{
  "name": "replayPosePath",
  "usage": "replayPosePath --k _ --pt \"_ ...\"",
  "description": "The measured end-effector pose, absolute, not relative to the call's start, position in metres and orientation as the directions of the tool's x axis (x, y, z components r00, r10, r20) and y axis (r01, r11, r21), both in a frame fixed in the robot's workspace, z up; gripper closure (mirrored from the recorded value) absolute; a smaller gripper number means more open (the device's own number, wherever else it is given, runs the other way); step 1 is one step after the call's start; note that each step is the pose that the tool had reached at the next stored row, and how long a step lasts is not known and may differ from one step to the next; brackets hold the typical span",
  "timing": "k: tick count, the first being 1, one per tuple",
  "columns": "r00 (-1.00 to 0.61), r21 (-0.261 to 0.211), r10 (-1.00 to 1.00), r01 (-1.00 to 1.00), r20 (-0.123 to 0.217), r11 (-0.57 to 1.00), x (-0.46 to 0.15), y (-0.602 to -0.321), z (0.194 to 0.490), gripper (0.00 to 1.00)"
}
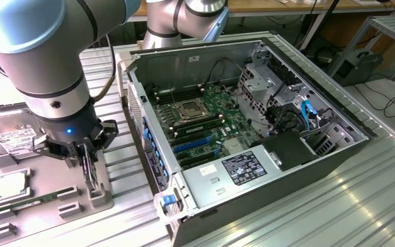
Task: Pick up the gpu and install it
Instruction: 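Pick up the gpu and move the gpu toward the slot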
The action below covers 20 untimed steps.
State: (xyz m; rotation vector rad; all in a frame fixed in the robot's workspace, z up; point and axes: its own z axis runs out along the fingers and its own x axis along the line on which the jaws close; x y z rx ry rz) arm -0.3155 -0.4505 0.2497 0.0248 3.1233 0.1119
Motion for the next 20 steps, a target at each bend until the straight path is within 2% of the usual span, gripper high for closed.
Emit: replayPosePath --k 3,10,14,20 --pt "-1.000 0.072 0.016 0.015 -0.016 0.997 -0.316 -0.451 0.270 0.73" --pt "-1.000 0.072 0.016 0.015 -0.016 0.997 -0.316 -0.451 0.288 0.73" --pt "-1.000 0.072 0.016 0.015 -0.016 0.997 -0.316 -0.451 0.315 0.73" --pt "-1.000 0.072 0.016 0.015 -0.015 0.997 -0.316 -0.451 0.321 0.73"
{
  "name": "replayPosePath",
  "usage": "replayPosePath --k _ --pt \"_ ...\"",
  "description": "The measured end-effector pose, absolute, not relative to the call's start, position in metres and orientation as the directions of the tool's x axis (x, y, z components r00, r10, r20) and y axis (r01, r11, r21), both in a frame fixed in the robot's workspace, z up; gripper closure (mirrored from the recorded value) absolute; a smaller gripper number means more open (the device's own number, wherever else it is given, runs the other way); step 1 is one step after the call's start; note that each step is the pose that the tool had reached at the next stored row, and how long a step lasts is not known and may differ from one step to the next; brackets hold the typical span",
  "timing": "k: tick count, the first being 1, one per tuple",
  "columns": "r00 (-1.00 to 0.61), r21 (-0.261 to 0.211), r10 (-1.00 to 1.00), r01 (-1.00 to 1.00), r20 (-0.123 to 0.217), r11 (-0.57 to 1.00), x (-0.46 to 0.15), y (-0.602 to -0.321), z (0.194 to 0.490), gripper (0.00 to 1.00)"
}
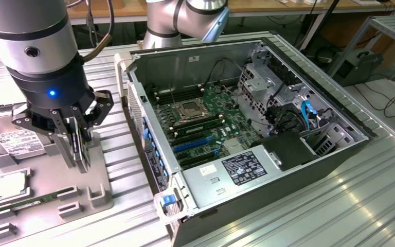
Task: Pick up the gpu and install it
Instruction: 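Pick up the gpu and move the gpu toward the slot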
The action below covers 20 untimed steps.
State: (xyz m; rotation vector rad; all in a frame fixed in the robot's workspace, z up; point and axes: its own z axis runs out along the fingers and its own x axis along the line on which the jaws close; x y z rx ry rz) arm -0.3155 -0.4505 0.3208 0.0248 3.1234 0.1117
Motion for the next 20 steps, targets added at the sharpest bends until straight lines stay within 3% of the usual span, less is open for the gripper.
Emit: replayPosePath --k 20 --pt "-1.000 0.072 0.016 0.015 -0.016 0.997 -0.315 -0.451 0.348 0.73"
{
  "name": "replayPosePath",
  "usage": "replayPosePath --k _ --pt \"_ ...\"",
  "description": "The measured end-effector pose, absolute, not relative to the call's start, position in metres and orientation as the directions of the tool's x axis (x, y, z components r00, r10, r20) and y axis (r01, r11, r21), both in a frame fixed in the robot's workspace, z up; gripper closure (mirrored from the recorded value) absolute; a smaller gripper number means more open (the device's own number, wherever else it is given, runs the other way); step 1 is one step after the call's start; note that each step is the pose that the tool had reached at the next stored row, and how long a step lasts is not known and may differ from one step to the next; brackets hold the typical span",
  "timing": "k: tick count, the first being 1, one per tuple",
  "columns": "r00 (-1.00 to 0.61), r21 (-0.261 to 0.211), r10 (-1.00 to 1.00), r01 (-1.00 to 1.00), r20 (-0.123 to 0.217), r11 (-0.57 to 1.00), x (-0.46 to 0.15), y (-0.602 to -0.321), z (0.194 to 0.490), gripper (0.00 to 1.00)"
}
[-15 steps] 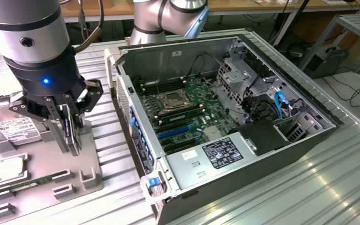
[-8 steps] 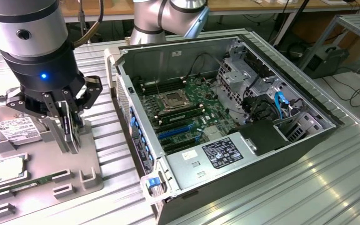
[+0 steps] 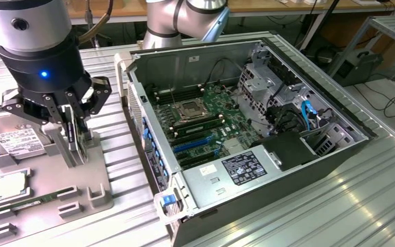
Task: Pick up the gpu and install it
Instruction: 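Pick up the gpu and move the gpu toward the slot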
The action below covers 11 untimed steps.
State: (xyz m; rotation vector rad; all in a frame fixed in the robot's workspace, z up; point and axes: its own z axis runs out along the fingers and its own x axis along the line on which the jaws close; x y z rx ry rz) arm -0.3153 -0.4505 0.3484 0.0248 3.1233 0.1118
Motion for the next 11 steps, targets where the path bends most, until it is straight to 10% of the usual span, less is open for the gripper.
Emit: replayPosePath --k 11 --pt "-1.000 0.072 0.016 0.015 -0.016 0.997 -0.315 -0.451 0.364 0.73"
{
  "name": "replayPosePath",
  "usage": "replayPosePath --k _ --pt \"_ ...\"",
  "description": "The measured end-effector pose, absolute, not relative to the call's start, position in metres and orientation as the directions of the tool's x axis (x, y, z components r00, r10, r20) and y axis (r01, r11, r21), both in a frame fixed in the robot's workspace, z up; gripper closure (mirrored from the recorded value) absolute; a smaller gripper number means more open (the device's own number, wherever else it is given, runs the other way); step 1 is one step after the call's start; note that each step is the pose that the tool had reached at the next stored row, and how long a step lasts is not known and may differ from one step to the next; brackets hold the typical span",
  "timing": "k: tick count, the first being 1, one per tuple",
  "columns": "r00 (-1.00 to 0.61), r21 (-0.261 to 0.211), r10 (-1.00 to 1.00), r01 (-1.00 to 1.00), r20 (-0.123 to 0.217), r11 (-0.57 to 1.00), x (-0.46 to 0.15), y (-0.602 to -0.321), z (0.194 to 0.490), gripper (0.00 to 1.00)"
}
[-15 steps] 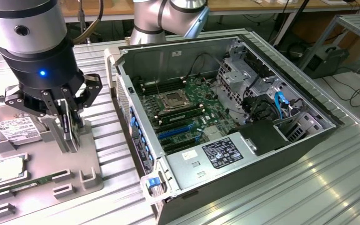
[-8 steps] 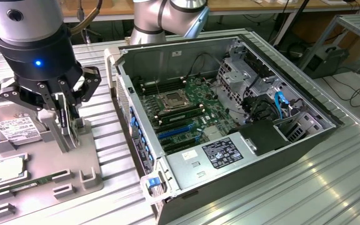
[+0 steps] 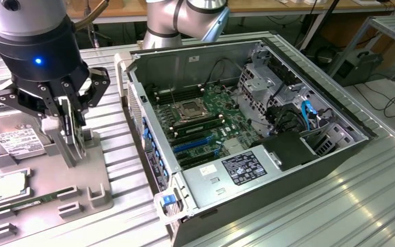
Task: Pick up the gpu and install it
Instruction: 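Pick up the gpu and move the gpu toward the slot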
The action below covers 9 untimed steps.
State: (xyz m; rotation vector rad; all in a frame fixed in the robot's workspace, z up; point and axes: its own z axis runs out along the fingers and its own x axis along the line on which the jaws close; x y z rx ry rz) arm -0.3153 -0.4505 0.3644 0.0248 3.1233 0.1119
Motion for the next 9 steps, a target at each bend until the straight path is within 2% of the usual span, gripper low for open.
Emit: replayPosePath --k 9 --pt "-1.000 0.072 0.016 0.015 -0.016 0.997 -0.315 -0.451 0.377 0.73"
